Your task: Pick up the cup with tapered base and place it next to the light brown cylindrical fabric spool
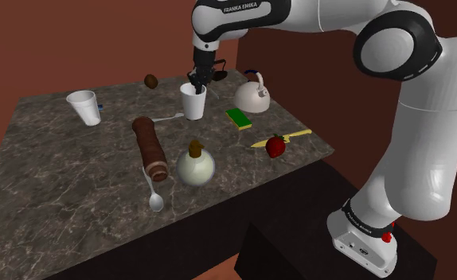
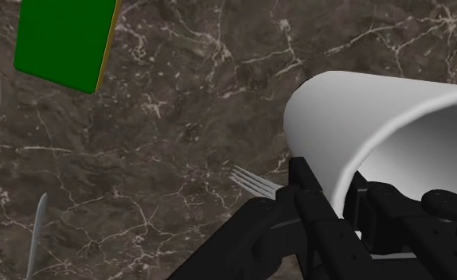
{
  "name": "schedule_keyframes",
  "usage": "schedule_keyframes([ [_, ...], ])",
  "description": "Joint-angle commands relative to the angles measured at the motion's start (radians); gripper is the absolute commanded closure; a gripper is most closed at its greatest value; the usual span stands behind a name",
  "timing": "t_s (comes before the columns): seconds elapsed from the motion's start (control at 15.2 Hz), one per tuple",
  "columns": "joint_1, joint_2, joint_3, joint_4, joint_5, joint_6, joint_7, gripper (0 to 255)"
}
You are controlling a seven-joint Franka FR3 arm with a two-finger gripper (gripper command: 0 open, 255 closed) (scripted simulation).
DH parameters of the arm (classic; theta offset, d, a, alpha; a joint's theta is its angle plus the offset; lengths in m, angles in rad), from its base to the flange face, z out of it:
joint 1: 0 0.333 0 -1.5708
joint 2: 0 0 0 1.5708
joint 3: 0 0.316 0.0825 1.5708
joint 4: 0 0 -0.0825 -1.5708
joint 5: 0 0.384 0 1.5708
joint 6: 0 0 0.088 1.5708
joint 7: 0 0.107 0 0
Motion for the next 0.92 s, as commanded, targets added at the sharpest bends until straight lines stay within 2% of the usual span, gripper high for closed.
schedule_keyframes([
  [0.0, 0.001, 0.006, 0.001, -0.016, 0.001, 0.023, -0.002, 255],
  [0.86, 0.001, 0.051, 0.006, -0.119, 0.014, 0.170, -0.021, 255],
])
